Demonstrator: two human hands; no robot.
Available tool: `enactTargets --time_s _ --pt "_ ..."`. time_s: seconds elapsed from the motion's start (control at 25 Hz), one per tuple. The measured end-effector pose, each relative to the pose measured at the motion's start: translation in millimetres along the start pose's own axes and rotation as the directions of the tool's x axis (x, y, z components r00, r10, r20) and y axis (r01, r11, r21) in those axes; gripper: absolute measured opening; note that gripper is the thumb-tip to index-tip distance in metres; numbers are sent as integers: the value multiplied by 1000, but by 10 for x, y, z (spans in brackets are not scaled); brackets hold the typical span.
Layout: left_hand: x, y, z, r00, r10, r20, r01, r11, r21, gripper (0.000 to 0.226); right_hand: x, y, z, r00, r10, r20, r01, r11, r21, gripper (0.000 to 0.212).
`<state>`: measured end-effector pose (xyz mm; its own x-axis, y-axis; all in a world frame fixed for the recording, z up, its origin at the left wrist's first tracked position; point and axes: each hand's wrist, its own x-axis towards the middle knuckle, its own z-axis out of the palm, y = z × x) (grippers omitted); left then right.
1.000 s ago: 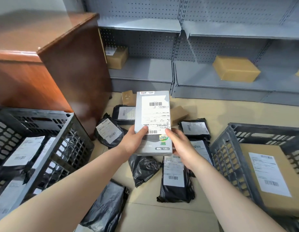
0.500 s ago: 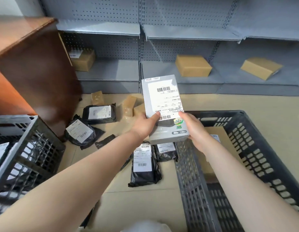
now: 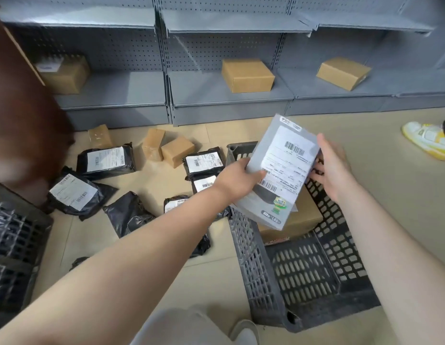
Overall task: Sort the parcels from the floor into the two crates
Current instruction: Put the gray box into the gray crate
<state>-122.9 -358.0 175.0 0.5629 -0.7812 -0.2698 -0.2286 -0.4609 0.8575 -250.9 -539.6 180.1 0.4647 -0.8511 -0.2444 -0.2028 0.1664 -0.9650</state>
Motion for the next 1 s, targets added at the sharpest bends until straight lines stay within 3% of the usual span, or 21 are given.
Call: enactTargets --time_s 0.08,0.2,0.28,0.4,0.52,0.68,0.84,1.0 --pt "33 17 100 999 3 45 -6 997 76 41 143 44 -36 994 -66 -89 58 994 -93 68" --pt "106 -31 133 996 -57 72 54 998 40 37 294 103 -75 998 -59 13 60 952 -301 51" --pt "154 -90 109 992 -93 89 89 995 43 35 339 140 -144 993 58 107 -22 952 -304 33" --pt "204 -154 52 985 -111 132 108 994 26 31 380 236 -202 967 164 195 -97 945 -313 33" --pt "247 -238 27 984 -99 146 98 995 13 34 410 368 -208 965 199 168 -140 940 -311 32" --pt "201 -282 72 980 -106 170 99 994 51 55 409 530 -445 953 287 94 -254 930 -265 53" --pt "97 -262 157 988 -58 145 41 992 116 50 327 639 -839 948 316 -23 -315 930 -192 65" --pt "-27 -314 347 953 8 304 -75 975 207 54 179 733 -1338 936 337 -105 -353 907 -231 81"
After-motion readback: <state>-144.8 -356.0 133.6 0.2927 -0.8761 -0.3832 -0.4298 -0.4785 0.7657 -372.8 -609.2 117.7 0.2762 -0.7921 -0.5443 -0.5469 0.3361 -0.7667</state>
